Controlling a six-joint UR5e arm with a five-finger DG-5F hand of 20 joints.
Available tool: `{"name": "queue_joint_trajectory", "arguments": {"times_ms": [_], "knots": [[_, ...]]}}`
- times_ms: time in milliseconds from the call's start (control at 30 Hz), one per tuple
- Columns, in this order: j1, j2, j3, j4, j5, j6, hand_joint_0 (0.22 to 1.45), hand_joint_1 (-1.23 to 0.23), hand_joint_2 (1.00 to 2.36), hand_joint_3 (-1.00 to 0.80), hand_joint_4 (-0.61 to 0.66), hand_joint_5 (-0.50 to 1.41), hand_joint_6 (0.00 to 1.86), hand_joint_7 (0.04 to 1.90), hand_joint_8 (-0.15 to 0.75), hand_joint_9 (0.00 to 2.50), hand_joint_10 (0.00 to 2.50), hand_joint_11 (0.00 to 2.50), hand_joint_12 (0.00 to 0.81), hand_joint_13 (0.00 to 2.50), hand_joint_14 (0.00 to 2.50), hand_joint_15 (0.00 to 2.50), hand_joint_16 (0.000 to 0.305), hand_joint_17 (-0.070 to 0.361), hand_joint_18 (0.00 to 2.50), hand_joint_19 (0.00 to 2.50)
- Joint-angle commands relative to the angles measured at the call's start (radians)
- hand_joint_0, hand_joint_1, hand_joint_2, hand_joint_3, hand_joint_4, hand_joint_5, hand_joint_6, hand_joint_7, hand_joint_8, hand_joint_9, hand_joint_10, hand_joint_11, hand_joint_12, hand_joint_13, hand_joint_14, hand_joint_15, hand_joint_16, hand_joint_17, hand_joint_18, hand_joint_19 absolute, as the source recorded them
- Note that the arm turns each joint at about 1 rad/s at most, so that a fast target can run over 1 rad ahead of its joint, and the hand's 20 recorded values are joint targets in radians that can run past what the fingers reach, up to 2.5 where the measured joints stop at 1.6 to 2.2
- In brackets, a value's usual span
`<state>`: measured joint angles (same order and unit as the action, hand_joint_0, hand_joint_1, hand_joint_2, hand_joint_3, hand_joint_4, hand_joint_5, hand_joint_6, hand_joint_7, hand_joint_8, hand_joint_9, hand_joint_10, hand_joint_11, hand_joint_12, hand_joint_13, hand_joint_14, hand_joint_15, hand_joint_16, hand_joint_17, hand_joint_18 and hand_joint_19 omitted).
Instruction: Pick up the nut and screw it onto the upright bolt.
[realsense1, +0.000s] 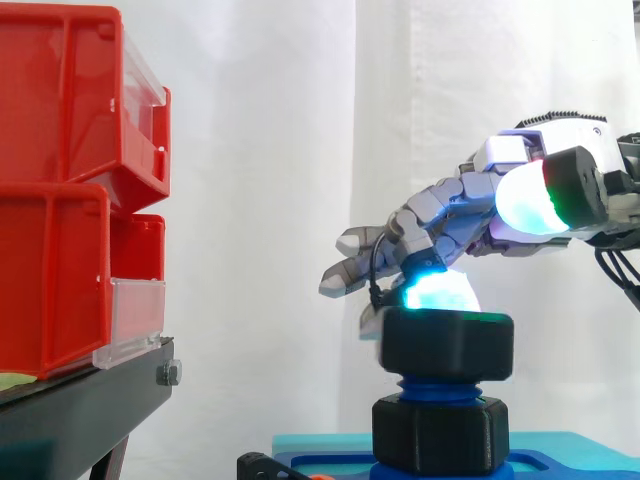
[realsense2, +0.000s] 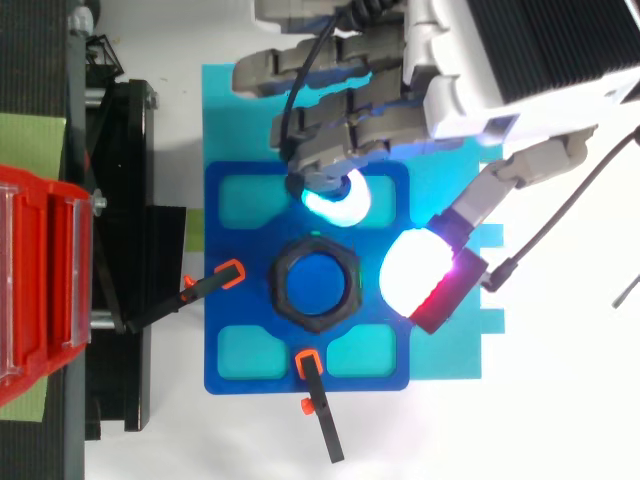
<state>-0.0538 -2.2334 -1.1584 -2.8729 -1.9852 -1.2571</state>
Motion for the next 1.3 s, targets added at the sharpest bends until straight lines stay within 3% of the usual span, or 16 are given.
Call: {"name": "queue_joint_trajectory", "arguments": {"times_ms": [0,167,300,433,667,767,900,1033,1067,1267], "knots": [[-0.014,0.0,0.017,-0.022,-0.009,-0.022,0.52,-0.23,1.0,-0.5,0.14,0.03,0.57,1.28,0.273,0.91,0.0,0.0,0.22,0.38,0.0,0.0,0.021,0.046,0.03,0.0],[-0.018,0.0,0.055,-0.045,-0.023,-0.022,0.52,-0.22,1.0,-0.5,0.18,0.02,0.5,1.37,0.277,0.91,0.0,0.0,0.224,0.39,0.0,0.0,0.021,0.047,0.02,0.0],[-0.017,0.0,0.094,-0.074,-0.027,-0.031,0.5,-0.19,1.0,-0.5,0.28,-0.07,0.5,1.09,0.278,0.81,0.0,0.0,0.258,0.33,0.0,0.0,0.025,0.056,0.0,0.0],[-0.012,0.0,0.095,-0.062,-0.024,-0.041,0.48,-0.17,1.0,-0.5,0.24,-0.15,0.5,0.8,0.262,0.63,0.0,0.0,0.292,0.23,0.0,0.0,0.031,0.07,0.0,0.0],[-0.005,0.0,0.094,-0.045,-0.023,-0.036,0.47,-0.15,1.0,-0.5,0.18,-0.19,0.5,0.64,0.229,0.44,0.0,0.0,0.306,0.11,0.0,0.0,0.037,0.083,0.0,0.0],[0.006,-0.008,0.066,-0.028,-0.018,-0.028,0.46,-0.12,1.0,-0.5,0.16,-0.21,0.5,0.6,0.225,0.39,0.0,0.0,0.317,0.05,0.0,0.0,0.04,0.089,0.0,0.0],[0.031,-0.008,0.065,0.032,-0.007,0.001,0.46,-0.09,1.0,-0.5,0.14,-0.22,0.5,0.59,0.215,0.29,0.0,0.0,0.322,0.0,0.0,0.0,0.042,0.094,0.0,0.0],[0.048,-0.022,0.066,0.046,0.014,0.019,0.46,-0.08,1.0,-0.5,0.14,-0.22,0.5,0.58,0.216,0.27,0.0,0.0,0.325,0.0,0.0,0.0,0.042,0.095,0.0,0.0],[0.057,-0.041,0.065,0.052,0.034,0.045,0.46,-0.08,1.0,-0.5,0.14,-0.22,0.5,0.59,0.216,0.27,0.0,0.0,0.326,0.0,0.0,0.0,0.042,0.094,0.0,0.0],[0.08,-0.045,0.066,0.057,0.057,0.09,0.46,-0.07,1.0,-0.5,0.14,-0.22,0.5,0.59,0.217,0.27,0.0,0.0,0.326,0.0,0.0,0.0,0.042,0.095,0.0,0.0]]}}
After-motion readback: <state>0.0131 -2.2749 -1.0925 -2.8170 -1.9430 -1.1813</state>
